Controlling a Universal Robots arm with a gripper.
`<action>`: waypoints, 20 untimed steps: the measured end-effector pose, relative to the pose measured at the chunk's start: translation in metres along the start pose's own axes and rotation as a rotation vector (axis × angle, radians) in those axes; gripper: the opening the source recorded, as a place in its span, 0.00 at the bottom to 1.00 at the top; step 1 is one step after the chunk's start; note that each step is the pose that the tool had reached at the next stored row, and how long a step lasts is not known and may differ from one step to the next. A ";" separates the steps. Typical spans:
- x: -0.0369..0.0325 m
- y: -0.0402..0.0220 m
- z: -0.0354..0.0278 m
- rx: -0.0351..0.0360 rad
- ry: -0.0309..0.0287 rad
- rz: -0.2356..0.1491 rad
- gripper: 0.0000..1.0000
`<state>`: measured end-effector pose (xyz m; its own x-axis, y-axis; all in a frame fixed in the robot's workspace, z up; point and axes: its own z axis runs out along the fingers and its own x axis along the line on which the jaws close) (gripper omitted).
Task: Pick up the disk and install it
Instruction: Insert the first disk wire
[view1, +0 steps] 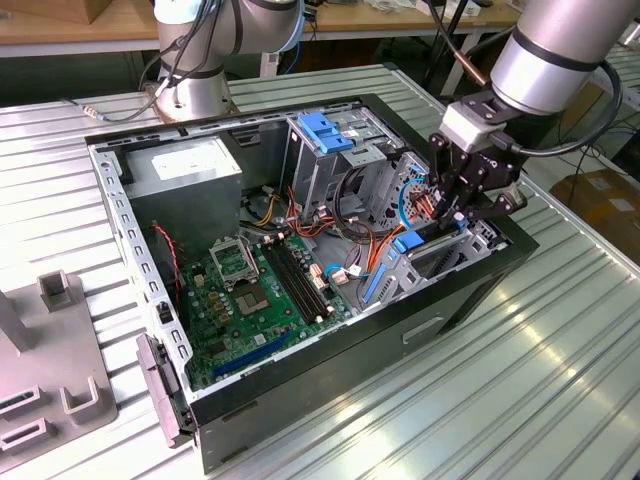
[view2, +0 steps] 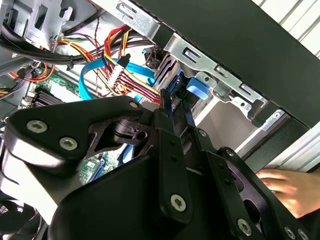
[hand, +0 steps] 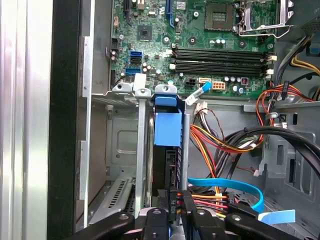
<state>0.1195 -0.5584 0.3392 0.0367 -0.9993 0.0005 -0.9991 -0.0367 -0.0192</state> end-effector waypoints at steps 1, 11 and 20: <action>0.0000 0.0000 -0.0005 0.0000 0.0002 0.000 0.24; 0.0000 -0.0006 -0.0081 0.0000 0.0001 0.000 0.24; 0.0000 -0.0006 -0.0082 -0.0001 0.0005 0.000 0.11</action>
<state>0.1199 -0.5584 0.3474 0.0368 -0.9993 0.0010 -0.9991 -0.0368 -0.0191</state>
